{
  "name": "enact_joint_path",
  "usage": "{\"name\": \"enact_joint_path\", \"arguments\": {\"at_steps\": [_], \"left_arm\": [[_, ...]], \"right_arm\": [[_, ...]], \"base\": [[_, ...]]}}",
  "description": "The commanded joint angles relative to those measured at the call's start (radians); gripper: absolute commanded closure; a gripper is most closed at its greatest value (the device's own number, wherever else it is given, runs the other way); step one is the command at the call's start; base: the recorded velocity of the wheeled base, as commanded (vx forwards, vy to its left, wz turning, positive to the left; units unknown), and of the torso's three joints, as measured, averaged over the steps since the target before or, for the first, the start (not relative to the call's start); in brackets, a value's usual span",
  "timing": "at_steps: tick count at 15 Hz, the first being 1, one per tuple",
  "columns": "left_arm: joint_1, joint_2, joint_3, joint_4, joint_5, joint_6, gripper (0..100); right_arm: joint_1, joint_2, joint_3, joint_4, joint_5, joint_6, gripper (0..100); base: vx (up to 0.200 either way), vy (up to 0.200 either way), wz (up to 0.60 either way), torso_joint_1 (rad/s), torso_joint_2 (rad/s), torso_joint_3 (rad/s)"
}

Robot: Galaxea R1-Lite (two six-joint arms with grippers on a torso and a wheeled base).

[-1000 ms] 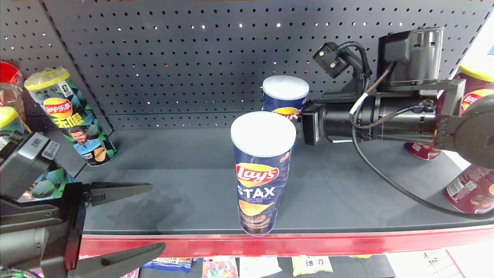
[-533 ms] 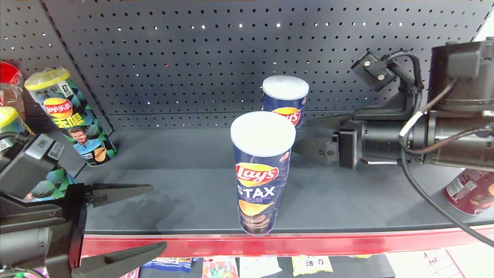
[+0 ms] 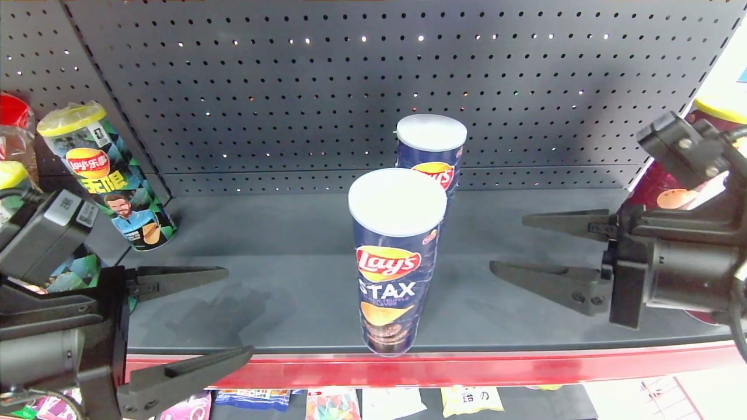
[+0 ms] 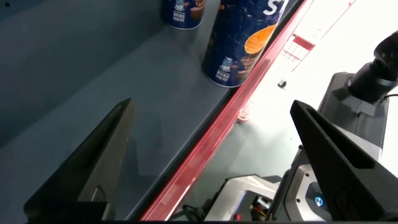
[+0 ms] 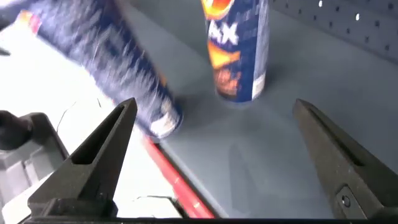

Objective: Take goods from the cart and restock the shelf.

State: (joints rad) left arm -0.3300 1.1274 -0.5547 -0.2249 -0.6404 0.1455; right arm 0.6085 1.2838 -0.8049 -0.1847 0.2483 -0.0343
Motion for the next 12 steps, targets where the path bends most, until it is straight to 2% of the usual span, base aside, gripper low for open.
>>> {"name": "enact_joint_path", "arguments": {"at_steps": [1, 9, 12], "left_arm": [[0.0, 0.002, 0.001, -0.001, 0.002, 0.0, 0], [0.0, 0.002, 0.009, -0.001, 0.01, 0.0, 0], [0.0, 0.003, 0.024, 0.001, 0.021, -0.001, 0]], "right_arm": [[0.0, -0.087, 0.069, 0.001, 0.0, -0.001, 0], [0.002, -0.224, 0.193, 0.019, -0.001, -0.003, 0], [0.002, -0.337, 0.208, 0.172, 0.0, -0.004, 0]], "base": [[0.0, 0.0, 0.0, 0.0, 0.0, 0.0], [0.0, 0.0, 0.0, 0.0, 0.0, 0.0], [0.0, 0.0, 0.0, 0.0, 0.0, 0.0]]}}
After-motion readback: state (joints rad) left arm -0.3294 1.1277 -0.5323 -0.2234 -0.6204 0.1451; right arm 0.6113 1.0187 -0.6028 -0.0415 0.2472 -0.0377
